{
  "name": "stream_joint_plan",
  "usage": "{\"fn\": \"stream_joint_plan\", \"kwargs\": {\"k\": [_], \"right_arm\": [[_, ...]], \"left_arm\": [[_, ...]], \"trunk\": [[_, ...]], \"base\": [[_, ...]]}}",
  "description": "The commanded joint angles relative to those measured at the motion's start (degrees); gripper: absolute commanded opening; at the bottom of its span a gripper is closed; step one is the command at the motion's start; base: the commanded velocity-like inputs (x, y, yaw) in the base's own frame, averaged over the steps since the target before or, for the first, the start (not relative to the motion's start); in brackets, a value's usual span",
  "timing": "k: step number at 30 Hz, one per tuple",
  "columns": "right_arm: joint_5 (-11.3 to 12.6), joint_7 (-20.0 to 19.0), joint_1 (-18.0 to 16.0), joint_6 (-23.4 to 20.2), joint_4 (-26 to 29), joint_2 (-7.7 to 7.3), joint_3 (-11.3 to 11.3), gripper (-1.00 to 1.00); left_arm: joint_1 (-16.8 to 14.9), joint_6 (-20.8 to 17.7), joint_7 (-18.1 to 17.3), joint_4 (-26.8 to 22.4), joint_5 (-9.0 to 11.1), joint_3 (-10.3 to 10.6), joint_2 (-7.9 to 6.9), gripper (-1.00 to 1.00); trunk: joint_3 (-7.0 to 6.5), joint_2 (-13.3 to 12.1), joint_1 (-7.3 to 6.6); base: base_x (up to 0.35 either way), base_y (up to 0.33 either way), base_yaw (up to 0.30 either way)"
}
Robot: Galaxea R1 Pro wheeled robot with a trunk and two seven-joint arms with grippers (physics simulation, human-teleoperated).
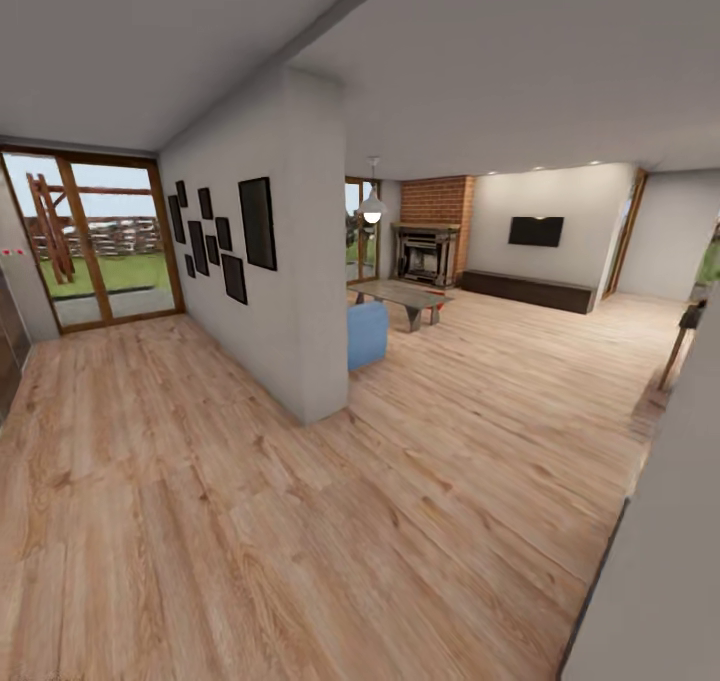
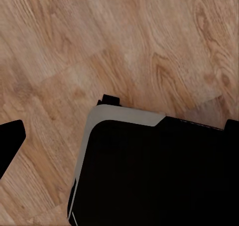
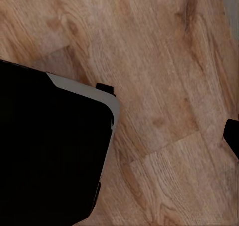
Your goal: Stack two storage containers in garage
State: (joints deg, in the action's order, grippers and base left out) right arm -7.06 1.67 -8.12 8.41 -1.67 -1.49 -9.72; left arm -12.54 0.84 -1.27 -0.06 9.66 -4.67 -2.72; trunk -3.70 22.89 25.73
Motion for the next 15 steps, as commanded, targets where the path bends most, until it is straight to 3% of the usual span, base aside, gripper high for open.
{"fn": "stream_joint_plan", "kwargs": {"k": [1,7,15], "right_arm": [[-0.58,0.17,-0.05,0.29,-0.18,0.00,-0.05,1.00],[-0.59,0.17,-0.05,0.37,-0.18,0.00,-0.12,1.00],[-0.30,0.17,-0.05,0.55,-0.18,0.00,0.03,1.00]], "left_arm": [[-0.02,0.10,-0.13,0.06,0.20,-0.43,0.00,1.00],[-0.02,0.12,-0.13,0.06,0.20,-0.43,0.00,1.00],[-0.02,0.12,-0.13,0.06,0.19,-0.43,0.00,1.00]], "trunk": [[0.02,0.03,0.05],[0.02,0.03,0.05],[0.02,0.03,0.05]], "base": [[0.323,0.000,0.277],[0.323,0.000,0.271],[0.323,0.000,0.035]]}}
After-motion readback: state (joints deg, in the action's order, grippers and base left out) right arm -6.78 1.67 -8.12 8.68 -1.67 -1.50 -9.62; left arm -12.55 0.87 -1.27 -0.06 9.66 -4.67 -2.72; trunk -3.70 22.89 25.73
